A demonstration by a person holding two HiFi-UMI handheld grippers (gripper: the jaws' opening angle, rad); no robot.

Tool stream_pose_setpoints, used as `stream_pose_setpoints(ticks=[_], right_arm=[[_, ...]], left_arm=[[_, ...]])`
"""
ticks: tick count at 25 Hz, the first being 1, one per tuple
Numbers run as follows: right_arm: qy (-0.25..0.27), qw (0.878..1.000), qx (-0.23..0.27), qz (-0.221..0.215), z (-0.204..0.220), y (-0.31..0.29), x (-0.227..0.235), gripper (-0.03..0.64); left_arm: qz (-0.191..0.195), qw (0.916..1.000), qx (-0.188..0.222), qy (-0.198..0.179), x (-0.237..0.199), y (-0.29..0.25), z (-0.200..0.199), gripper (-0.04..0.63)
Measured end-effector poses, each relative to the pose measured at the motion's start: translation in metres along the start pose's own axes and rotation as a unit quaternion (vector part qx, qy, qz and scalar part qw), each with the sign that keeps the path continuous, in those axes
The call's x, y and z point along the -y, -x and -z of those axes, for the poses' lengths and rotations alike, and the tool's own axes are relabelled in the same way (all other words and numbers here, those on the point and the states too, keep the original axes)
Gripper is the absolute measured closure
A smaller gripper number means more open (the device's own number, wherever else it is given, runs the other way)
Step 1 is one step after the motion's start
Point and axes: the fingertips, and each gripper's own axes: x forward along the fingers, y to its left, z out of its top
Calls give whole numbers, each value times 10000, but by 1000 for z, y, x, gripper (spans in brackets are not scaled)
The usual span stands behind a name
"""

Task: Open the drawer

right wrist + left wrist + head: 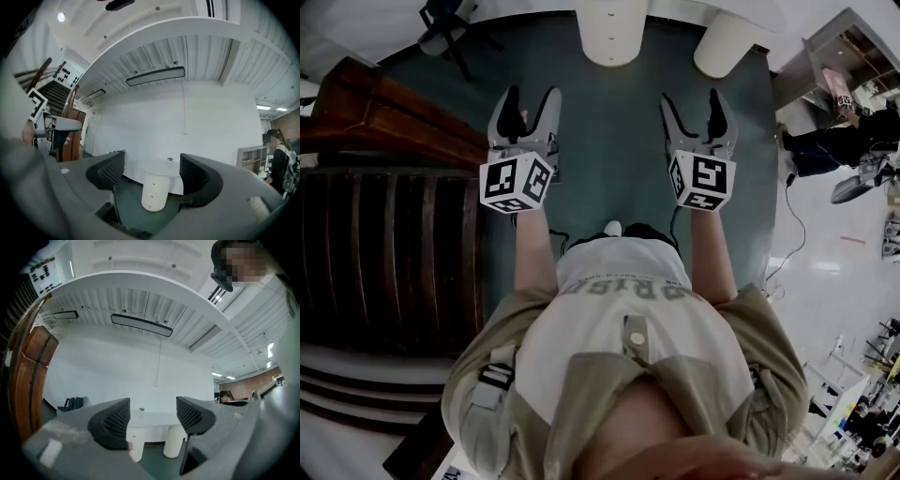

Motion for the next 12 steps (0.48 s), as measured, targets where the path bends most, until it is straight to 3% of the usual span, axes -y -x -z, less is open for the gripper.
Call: stream_pose_setpoints(ticks=[12], right_arm=[[-58, 9998, -194, 71, 23, -40, 28, 256]], left_arm=[[50, 9998, -188, 20, -5, -44, 21, 276]])
